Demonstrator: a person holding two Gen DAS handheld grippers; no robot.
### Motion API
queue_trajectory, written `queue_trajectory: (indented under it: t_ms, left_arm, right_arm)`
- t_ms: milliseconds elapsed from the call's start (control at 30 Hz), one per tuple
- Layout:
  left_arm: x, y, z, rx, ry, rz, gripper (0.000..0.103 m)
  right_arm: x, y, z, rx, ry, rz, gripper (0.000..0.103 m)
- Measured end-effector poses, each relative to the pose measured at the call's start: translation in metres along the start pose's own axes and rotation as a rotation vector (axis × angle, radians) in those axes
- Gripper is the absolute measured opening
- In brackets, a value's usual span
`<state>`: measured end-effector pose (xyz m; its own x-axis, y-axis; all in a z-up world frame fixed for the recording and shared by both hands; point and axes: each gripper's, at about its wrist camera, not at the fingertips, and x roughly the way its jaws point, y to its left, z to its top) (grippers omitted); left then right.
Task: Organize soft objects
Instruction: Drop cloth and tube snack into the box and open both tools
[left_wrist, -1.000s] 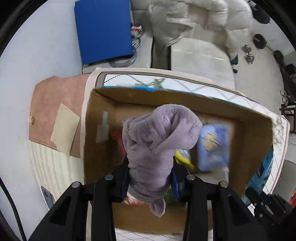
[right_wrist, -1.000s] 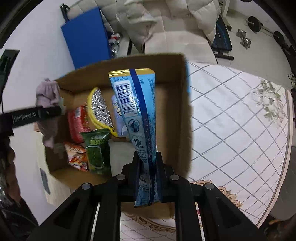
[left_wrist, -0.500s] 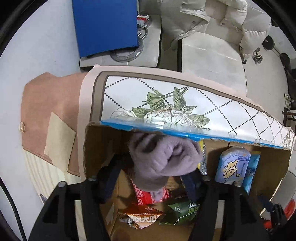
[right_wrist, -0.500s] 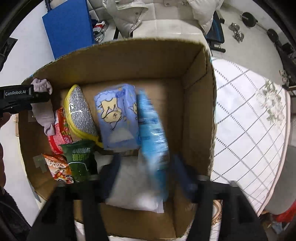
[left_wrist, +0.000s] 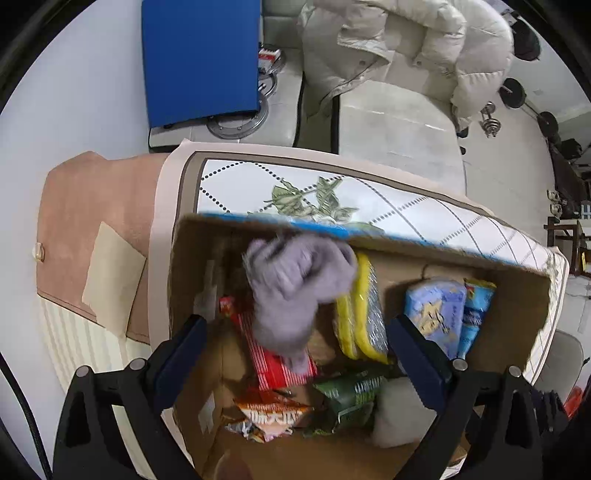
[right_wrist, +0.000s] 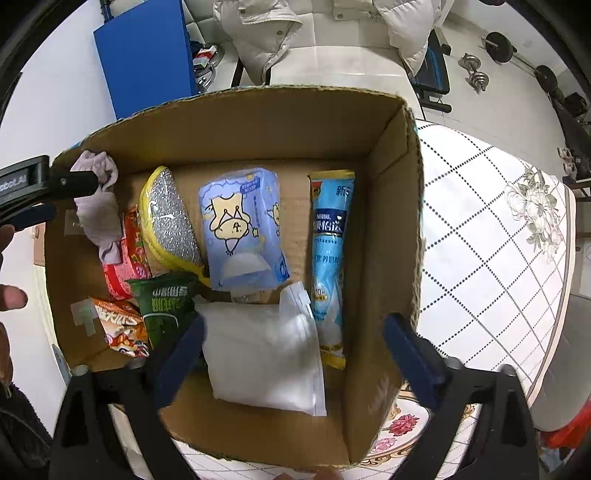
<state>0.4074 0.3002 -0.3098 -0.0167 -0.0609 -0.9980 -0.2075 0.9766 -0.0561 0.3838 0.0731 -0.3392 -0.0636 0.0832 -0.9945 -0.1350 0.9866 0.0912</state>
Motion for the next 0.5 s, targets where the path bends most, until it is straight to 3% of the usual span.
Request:
queue_trajectory:
  t_ms: [200, 500]
  left_arm:
    - [-0.019, -0.019, -0.050, 0.068, -0.064, 0.012, 0.101]
    - [-0.054, -0.028, -0.123, 0.076, -0.202, 0.051, 0.102]
  right_arm:
    - [-0.022, 0.003, -0.022, -0.029, -0.093, -0.041, 0.103]
    - [-0.059, -0.005, -0.069, -0.002, -0.208, -0.053, 0.103]
